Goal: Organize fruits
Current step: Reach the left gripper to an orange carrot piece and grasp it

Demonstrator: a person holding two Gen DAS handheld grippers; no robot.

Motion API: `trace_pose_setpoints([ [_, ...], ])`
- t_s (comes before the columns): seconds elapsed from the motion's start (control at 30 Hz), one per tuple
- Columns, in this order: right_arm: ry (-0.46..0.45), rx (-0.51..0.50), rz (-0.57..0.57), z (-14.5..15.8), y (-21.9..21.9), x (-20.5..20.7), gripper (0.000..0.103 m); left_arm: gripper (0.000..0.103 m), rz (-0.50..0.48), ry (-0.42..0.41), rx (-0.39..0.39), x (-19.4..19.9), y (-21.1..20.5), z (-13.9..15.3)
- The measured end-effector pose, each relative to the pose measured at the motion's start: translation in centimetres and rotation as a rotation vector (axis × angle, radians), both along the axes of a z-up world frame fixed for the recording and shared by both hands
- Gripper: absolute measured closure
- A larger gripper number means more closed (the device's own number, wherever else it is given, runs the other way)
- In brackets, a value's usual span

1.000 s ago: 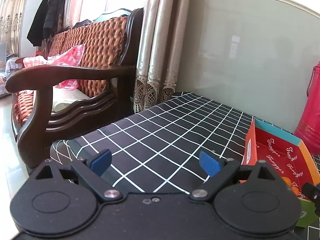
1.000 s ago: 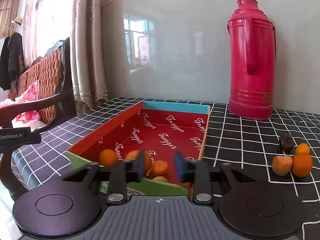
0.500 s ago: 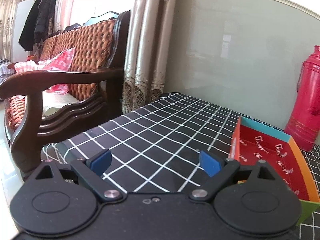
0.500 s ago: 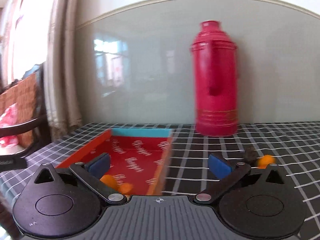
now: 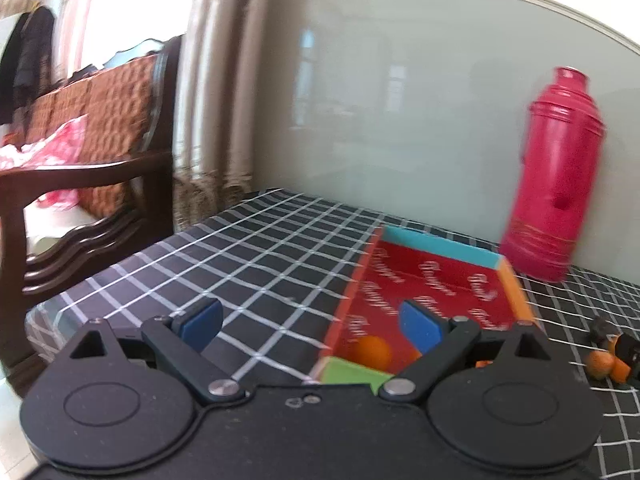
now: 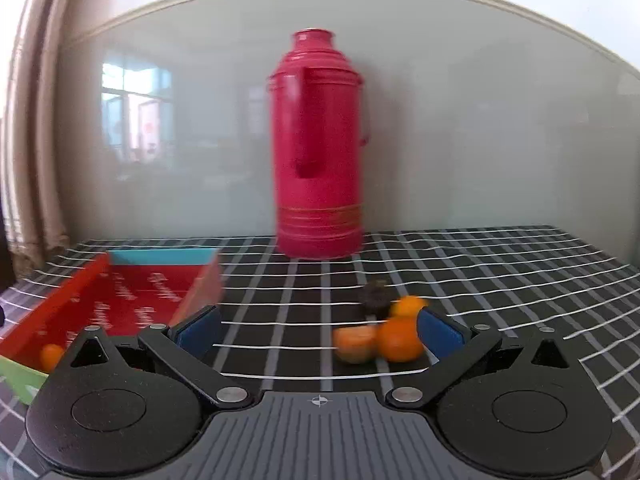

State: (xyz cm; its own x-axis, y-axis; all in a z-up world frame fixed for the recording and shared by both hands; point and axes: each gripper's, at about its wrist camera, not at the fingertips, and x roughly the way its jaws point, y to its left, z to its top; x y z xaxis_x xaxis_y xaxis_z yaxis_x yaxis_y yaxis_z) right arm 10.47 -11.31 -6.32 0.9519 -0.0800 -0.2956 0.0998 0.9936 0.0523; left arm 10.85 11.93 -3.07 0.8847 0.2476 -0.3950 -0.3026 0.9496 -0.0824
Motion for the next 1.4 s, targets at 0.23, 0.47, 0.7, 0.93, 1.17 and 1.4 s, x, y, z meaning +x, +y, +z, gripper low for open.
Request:
trace_pose_setpoints([
  [0.23,0.011,0.016,-0.112,0.0,-4.6,-1.0,0.000,0.014,-0.130,-0.008,0.020,1.3,-5.2,0.2],
  [0.47,0.017,0.039,-0.202,-0.1,-9.2,-2.0,0.000,0.015,-0.290,-0.020,0.075,2.5,-11.5,-0.1],
  [0.7,0.036,0.060,-0.279,-0.6,-13.2,-3.3,0.000,0.029,-0.519,0.014,0.146,3.9,-18.0,-1.6],
  [0.93,0.037,0.115,-0.342,-0.9,-16.6,-4.4,0.000,0.044,-0.584,0.084,0.133,6.2,-21.4,-3.6],
  [1.17,0.021,0.150,-0.367,-0.5,-17.9,-5.0,0.000,0.045,-0.602,0.123,0.133,8.0,-22.4,-4.6],
  [1.4,0.005,0.137,-0.360,-0.1,-17.5,-5.1,0.000,0.059,-0.609,0.144,0.125,9.4,-23.2,-5.3],
])
